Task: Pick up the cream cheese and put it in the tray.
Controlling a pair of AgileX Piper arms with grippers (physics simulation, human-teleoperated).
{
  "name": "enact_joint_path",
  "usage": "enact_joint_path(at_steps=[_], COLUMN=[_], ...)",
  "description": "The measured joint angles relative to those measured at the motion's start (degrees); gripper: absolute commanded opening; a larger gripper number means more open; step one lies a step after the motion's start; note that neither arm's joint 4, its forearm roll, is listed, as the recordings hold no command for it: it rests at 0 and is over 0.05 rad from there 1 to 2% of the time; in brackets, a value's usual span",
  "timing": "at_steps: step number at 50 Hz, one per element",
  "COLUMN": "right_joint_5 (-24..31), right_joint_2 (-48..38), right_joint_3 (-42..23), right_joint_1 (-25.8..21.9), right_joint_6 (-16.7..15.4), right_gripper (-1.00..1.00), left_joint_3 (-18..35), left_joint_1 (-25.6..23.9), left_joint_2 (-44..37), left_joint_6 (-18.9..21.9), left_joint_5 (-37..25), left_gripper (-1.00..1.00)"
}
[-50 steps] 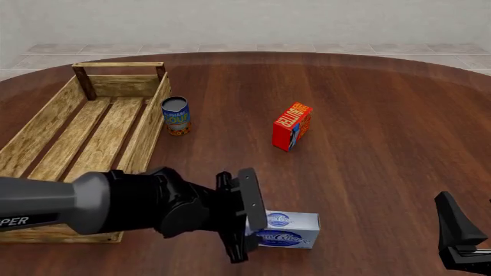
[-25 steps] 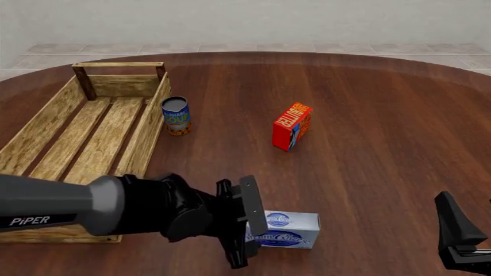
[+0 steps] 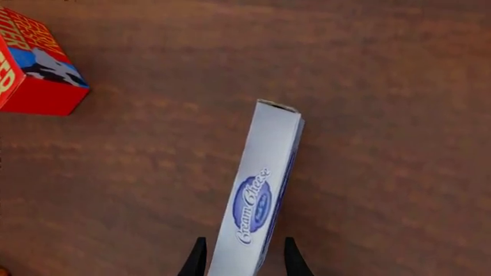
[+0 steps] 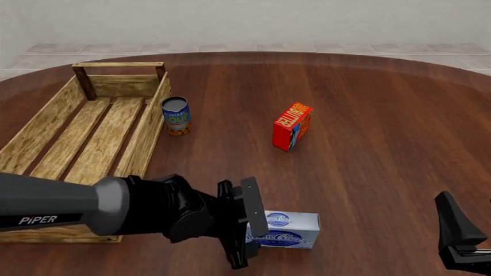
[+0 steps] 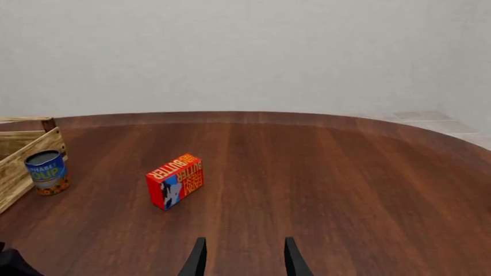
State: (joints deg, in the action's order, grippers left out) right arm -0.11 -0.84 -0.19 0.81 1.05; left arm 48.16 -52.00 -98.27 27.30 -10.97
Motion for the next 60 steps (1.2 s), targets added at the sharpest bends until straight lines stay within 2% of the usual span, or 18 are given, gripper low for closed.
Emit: enact_joint_path(at_steps=[7,8,25,42,60], right_joint_5=[0.0,0.0,0.02,0.04,0.04], right_joint_2=[0.01,0.01,0.02,0.09,0.08], right_joint_3=[0.0,0.0,0.0,-0.01,-0.01], right_joint_1=[0.01,0.02,0.07,0.07,0.06], right_joint_6=[0.01,0.01,0.02,-0.09,-0.15], right_gripper=[1.0,1.0,1.0,1.0,1.0], left_joint_3=[-0.23,-0.28,-2.11,-4.67,-4.01], left_joint_1=[0.02,0.02,-0.55,0.2,0.49], left_joint_2=[-0.02,-0.02,1.66,4.76,10.99], left_joint_6=[0.33,0.39,-0.91,-4.05,-7.06], left_joint_5=[0.18,0.2,1.53,3.71,1.58], left_gripper=[1.0,-1.0,-1.0,-1.0,-1.0])
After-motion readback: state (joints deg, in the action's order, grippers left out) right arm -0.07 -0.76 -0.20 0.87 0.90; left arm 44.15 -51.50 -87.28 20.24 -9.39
